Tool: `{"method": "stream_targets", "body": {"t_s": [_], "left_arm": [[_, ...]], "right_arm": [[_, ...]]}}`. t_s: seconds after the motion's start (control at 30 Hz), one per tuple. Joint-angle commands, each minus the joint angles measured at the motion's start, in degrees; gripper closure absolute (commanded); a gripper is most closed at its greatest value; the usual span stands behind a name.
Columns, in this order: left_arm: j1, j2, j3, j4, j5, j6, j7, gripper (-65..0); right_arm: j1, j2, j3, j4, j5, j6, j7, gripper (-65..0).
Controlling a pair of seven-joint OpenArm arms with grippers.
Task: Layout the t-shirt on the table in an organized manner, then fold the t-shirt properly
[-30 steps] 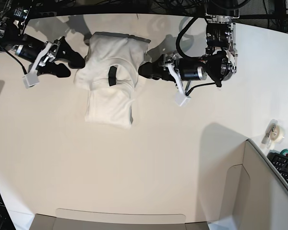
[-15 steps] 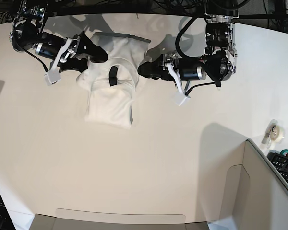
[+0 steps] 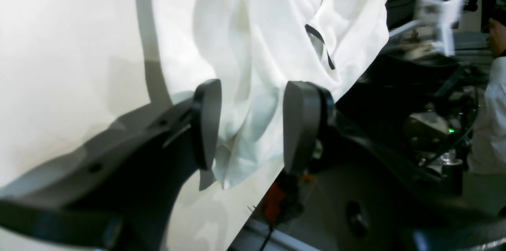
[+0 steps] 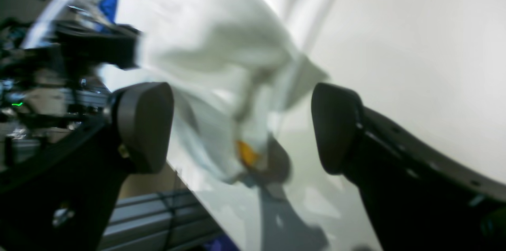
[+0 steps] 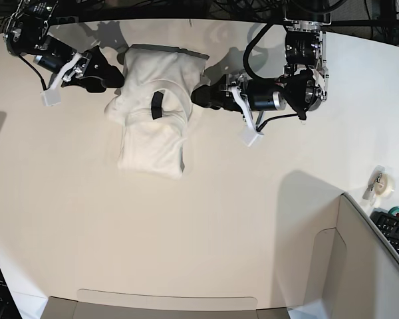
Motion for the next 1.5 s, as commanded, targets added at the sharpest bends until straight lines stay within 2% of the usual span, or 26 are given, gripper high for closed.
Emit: {"method": "stream_targets", "body": {"t_s": [0.0, 0.17, 0.4, 0.67, 1.2, 1.33, 1.4, 1.47], "left_arm": [[-0.8, -0.1, 0.0, 0.8, -1.6, 0.1, -0.4, -25.7], [-0.7, -0.1, 0.0, 0.8, -1.6, 0.1, -0.4, -25.7], [-0.7, 0.0, 0.0, 0.8, -1.6, 0.1, -0.4, -25.7], [-0.7, 0.2, 0.0, 0.8, -1.5, 0.1, -0.4, -25.7], [-0.6, 0.2, 0.0, 0.8, -1.5, 0.1, -0.4, -25.7], [-0.6, 0.2, 0.0, 0.8, -1.5, 0.1, -0.4, -25.7], [-0.6, 0.2, 0.0, 0.8, -1.5, 0.1, -0.4, -25.7], [-0.6, 0.2, 0.0, 0.8, -1.5, 0.1, -0.4, -25.7]], "right_arm": [[1.1, 0.0, 0.4, 0.5, 1.3, 0.3, 1.1, -53.8], [2.6, -2.3, -0.6, 0.4, 0.4, 0.3, 1.1, -53.8], [2.1, -2.3, -2.4, 0.9, 3.6, 0.3, 1.1, -53.8], [0.1, -2.3, -2.2, 8.9, 5.7, 0.3, 1.1, -53.8], [1.3, -2.3, -1.7, 4.5, 2.9, 0.3, 1.1, -54.1], [1.4, -3.1, 0.2, 4.5, 1.8, 0.3, 1.1, -54.4], [1.4, -3.7, 0.5, 4.5, 1.8, 0.3, 1.1, -56.7], [1.5, -3.6, 0.5, 4.5, 1.6, 0.3, 1.1, -62.1]]}}
